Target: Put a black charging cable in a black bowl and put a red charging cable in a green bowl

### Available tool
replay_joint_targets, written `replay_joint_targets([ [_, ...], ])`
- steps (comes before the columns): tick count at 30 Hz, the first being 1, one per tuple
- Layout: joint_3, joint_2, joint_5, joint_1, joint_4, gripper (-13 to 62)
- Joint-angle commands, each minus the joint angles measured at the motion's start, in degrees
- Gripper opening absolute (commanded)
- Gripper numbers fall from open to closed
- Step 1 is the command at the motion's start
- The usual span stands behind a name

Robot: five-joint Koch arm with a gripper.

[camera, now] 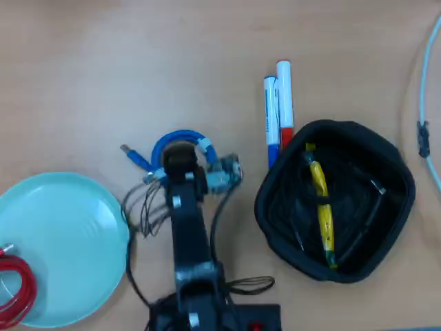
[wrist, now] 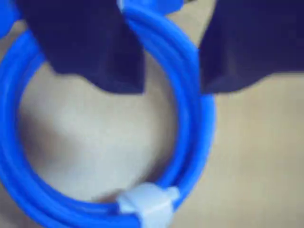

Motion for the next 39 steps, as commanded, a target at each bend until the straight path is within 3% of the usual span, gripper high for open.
replay_joint_targets([
  [1,4.4,6.9,0.8,0.8,-17.5,6.9],
  [7,29.9,16.4,4.0,3.5,-32.3,6.8],
  [13,50.5,24.1,4.0,7.8,-33.7,7.5],
  [22,50.9,23.9,4.7,10.5,-22.1,6.6],
  [39,50.9,23.8,4.6,10.6,-21.4,6.5],
])
